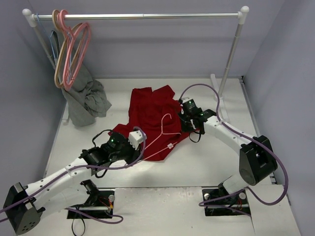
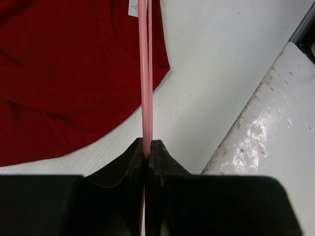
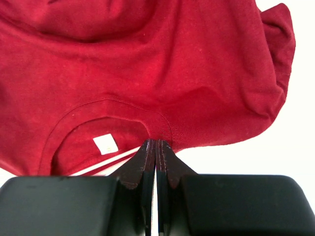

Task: Place the t-shirt on the hanger
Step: Place tshirt on hanger

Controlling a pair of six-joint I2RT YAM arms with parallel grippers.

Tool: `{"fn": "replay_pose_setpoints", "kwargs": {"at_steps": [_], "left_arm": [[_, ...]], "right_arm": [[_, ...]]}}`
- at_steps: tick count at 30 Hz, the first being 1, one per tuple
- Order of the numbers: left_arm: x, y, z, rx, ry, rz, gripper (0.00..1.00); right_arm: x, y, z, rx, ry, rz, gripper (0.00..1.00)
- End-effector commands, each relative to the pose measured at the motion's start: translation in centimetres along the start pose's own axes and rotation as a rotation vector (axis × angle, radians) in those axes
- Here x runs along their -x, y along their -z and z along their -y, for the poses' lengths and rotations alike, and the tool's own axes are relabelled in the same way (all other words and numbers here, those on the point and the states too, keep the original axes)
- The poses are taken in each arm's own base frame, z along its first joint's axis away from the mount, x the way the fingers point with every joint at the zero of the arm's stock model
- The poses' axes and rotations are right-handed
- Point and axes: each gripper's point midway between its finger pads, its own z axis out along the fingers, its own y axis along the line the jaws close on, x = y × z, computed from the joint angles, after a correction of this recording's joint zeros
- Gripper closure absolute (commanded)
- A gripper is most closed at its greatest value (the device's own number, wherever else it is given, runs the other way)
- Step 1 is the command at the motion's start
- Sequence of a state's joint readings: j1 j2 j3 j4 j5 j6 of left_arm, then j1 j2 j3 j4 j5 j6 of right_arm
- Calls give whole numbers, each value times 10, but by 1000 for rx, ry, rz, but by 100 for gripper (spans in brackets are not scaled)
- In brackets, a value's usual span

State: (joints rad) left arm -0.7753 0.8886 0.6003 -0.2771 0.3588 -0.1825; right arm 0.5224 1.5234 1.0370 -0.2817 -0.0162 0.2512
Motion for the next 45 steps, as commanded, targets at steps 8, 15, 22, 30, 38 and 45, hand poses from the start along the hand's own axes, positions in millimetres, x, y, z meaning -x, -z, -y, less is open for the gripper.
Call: {"fn": "replay_pose_setpoints", "kwargs": {"at_steps": [8, 15, 22, 30, 38, 45], "left_arm": [[70, -26, 33, -41, -71, 347, 100], [87, -32, 47, -29, -80, 470, 100], [127, -23, 30, 79, -15, 665, 100], [163, -27, 47, 49, -31, 738, 100], [197, -16, 74, -20, -48, 838, 100], [218, -12, 74, 5, -47, 900, 100]], "right_arm": [[48, 44, -26, 113, -110, 150, 100], [77, 79, -35, 162, -141, 243, 100], [99, 117, -41, 201, -181, 327, 100], [121, 156, -43, 222, -202, 417, 100], [144, 177, -54, 271, -192, 473, 100], [157, 197, -79, 345, -175, 520, 100]]}}
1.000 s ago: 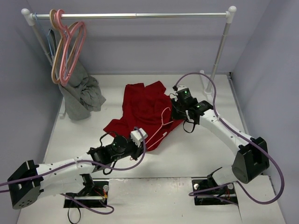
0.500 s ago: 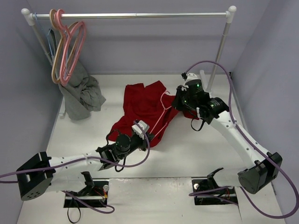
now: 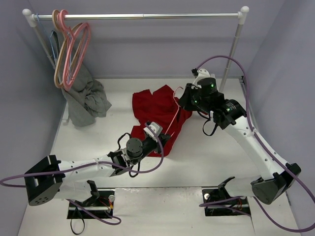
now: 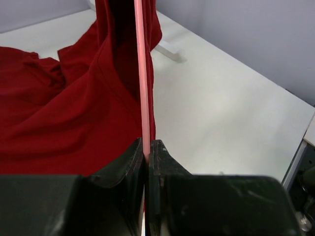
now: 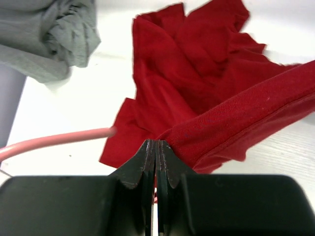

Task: Place the t-shirt on the hanger
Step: Place tshirt on hanger

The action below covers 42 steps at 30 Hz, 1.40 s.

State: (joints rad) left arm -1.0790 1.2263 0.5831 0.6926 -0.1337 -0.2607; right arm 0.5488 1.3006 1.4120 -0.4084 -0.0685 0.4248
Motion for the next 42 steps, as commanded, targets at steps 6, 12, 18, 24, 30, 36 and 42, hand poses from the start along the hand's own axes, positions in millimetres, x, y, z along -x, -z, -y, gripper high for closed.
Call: {"fn": "replay_pose_setpoints", "kwargs": {"at_steps": [6, 12, 18, 24, 30, 36, 42], "left_arm": [[103, -6, 7, 19, 39, 330, 100], [113, -2, 6, 14, 44, 361, 100], [113, -2, 12, -24, 65, 361, 100], [114, 1, 10, -18, 68, 372, 100], [115, 5, 11, -28, 72, 369, 100], [116, 12, 10, -26, 74, 368, 100], [120, 15, 12, -39, 68, 365, 100]], "right_arm": [[34, 22, -56, 145, -3, 119, 100], [35, 29, -57, 158, 18, 150, 100], [37, 39, -46, 109, 119, 148, 67], [60, 61, -26, -3, 271, 162, 39], [71, 78, 2, -81, 469, 153, 40], [75, 83, 34, -95, 716, 162, 43], [81, 72, 57, -56, 875, 203, 39]]}}
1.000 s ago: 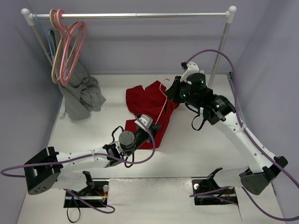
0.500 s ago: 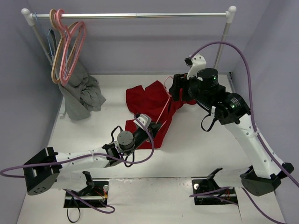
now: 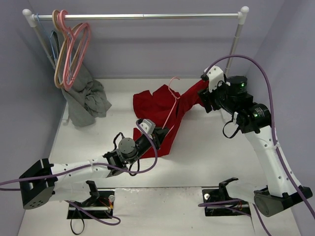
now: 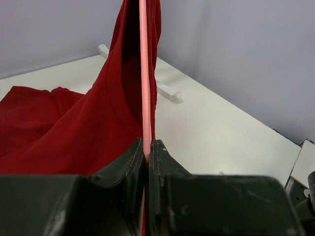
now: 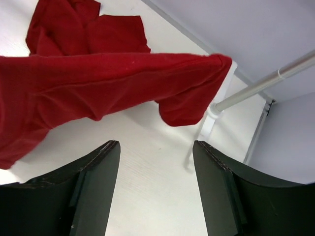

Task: Place the t-shirt on the hanger
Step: Place tshirt on hanger

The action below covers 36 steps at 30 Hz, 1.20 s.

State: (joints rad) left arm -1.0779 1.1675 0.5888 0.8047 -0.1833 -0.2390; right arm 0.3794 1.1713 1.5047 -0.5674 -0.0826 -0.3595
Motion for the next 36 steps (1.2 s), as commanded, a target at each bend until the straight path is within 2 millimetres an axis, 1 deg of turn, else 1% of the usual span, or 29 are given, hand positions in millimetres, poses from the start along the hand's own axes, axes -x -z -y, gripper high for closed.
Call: {"fn": "replay_pose_setpoints", "kwargs": {"at_steps": [1, 3, 4, 5, 8, 10, 16, 17, 18, 20, 22, 23, 26, 29, 30, 31, 32, 33, 34, 35, 36], "left_arm": [[67, -2, 16, -60, 54, 184, 100], [68, -1, 18, -71, 59, 182, 100], [67, -2, 19, -73, 58, 179, 100], [67, -1, 19, -76, 59, 177, 100], [66, -1, 21, -85, 58, 165, 100], [67, 0, 21, -88, 57, 164, 100], [72, -2, 27, -110, 40, 155, 100], [72, -2, 27, -114, 36, 153, 100], [75, -2, 28, -116, 32, 156, 100], [74, -2, 30, -126, 24, 146, 100], [74, -2, 30, -129, 18, 138, 100], [74, -1, 30, -130, 10, 134, 100], [76, -1, 29, -133, 0, 125, 100], [77, 0, 25, -138, -5, 106, 100], [75, 0, 25, -151, -7, 84, 100], [80, -1, 21, -148, 0, 87, 100], [79, -1, 20, -160, 4, 74, 100], [77, -1, 17, -158, 4, 50, 100], [82, -2, 12, -169, 10, 49, 100], [83, -3, 9, -176, 16, 39, 100], [80, -3, 5, -181, 23, 14, 100]], "right_arm": [[30, -8, 7, 50, 196, 158, 38], [34, -14, 1, 96, 237, 178, 36], [33, -22, -1, 110, 259, 172, 36], [35, -24, -2, 119, 276, 182, 35], [44, -29, -8, 160, 310, 223, 34], [48, -31, -17, 214, 320, 252, 33], [38, -41, -40, 344, 335, 249, 34], [36, -41, -48, 383, 333, 255, 35], [36, -41, -50, 399, 331, 261, 35], [34, -39, -57, 435, 336, 273, 40], [30, -40, -64, 462, 341, 278, 44], [29, -39, -65, 470, 341, 280, 48], [24, -38, -72, 506, 341, 283, 57], [24, -33, -80, 542, 333, 300, 62], [24, -32, -82, 554, 333, 307, 62], [24, -30, -83, 560, 333, 313, 62], [25, -28, -85, 568, 330, 320, 62], [27, -24, -87, 578, 330, 331, 61], [27, -23, -89, 588, 329, 335, 60], [27, -21, -90, 592, 328, 336, 59], [29, -19, -90, 596, 331, 344, 59]]}}
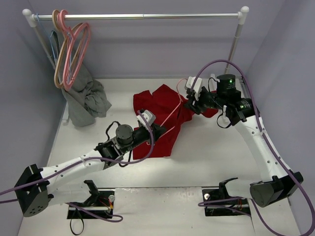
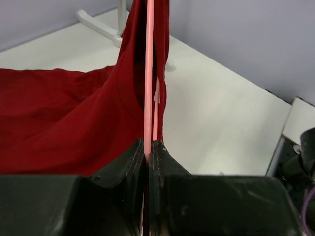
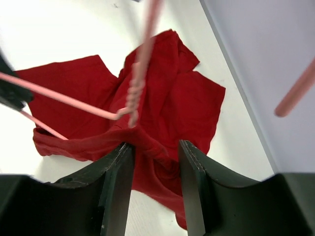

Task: Place the t-shirt on the hanger
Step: Place tshirt on hanger

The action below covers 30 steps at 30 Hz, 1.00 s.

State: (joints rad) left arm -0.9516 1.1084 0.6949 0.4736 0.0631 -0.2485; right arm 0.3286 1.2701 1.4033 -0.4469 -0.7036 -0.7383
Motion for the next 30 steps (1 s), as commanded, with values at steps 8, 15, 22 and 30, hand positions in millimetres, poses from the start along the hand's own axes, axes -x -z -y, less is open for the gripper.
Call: {"fn": "replay_pose_setpoints", "kwargs": {"at_steps": [8, 15, 22, 30], "left_arm": [[96, 7, 6, -181, 4, 111, 100], [95, 4, -7, -119, -10, 58, 100], [140, 16, -62, 188, -21, 104, 49], [219, 54, -101, 502, 67, 197, 35]], "right_arm": [[27, 8, -24, 84, 27, 119, 71], [31, 12, -18, 32, 59, 128, 100], [26, 19, 3, -105, 100, 100, 100], [14, 18, 22, -217, 129, 61, 100]]}}
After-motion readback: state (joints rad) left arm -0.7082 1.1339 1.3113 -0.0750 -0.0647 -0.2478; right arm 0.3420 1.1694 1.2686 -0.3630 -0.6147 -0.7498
